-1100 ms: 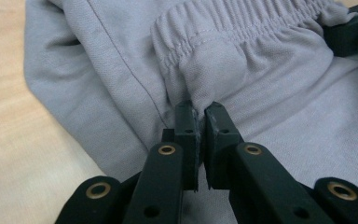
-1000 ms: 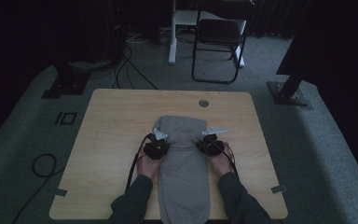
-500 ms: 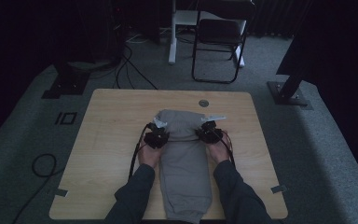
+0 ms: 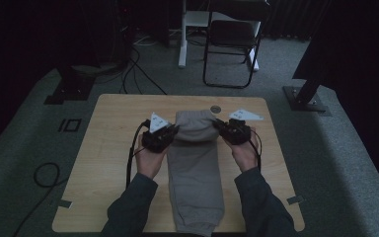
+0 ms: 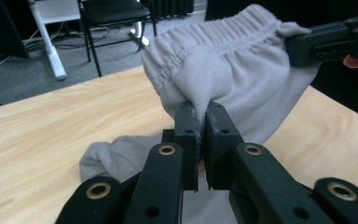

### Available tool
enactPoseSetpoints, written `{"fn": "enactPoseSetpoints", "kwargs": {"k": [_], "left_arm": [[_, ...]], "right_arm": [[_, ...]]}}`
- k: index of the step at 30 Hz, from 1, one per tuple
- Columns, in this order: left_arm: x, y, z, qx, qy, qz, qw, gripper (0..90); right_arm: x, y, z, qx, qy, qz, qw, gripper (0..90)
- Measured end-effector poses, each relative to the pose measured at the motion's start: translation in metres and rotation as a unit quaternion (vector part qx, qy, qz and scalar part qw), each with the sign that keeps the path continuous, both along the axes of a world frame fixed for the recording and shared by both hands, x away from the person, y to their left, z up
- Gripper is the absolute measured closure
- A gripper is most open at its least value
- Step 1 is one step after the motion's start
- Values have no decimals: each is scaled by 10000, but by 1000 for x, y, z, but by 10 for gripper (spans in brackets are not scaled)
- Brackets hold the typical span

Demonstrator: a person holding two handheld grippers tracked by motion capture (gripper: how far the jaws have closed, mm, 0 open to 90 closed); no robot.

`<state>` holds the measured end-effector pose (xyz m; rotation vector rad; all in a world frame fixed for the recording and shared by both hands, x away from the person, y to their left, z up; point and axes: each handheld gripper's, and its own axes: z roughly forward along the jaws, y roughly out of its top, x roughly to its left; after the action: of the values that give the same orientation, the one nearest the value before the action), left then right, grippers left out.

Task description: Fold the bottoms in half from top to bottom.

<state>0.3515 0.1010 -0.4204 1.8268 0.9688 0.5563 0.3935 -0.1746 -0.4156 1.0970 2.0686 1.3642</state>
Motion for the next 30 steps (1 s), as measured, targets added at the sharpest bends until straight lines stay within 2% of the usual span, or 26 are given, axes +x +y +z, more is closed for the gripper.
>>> {"fn": "enactPoseSetpoints", "kwargs": {"k": [4, 8, 10, 12, 14, 17, 18, 20, 25, 30], "left_arm": [[-25, 3, -24, 143, 230, -194, 9994, 853], [-46, 3, -59, 293, 649, -367, 9968, 850], [-56, 0, -82, 492, 914, -444, 9936, 849], [-61, -4, -100, 584, 1160, -511, 9902, 848], [-63, -8, -113, 733, 1287, -519, 9876, 847], [-61, -11, -126, 857, 1384, -499, 9854, 848], [-60, -11, -128, 799, 1350, -505, 9863, 846], [-54, -11, -128, 769, 1350, -490, 9866, 846], [-33, -15, -129, 784, 1265, -285, 9884, 846], [-4, -15, -131, 687, 1223, -84, 9901, 846]], "right_arm": [[-33, 3, -24, -421, -4, 250, 9988, 859], [-63, -2, -56, -600, 280, 494, 9966, 858], [-75, -2, -74, -739, 504, 602, 9942, 855], [-85, -1, -93, -1078, 633, 649, 9900, 852], [-90, 0, -111, -1195, 893, 694, 9864, 852], [-91, 1, -130, -1344, 1173, 702, 9814, 850], [-90, 1, -131, -1274, 1174, 700, 9824, 850], [-85, 1, -130, -1348, 1186, 687, 9813, 849], [-62, 1, -133, -1184, 1172, 496, 9848, 849], [-39, 3, -133, -1159, 1124, 342, 9863, 848]]}}
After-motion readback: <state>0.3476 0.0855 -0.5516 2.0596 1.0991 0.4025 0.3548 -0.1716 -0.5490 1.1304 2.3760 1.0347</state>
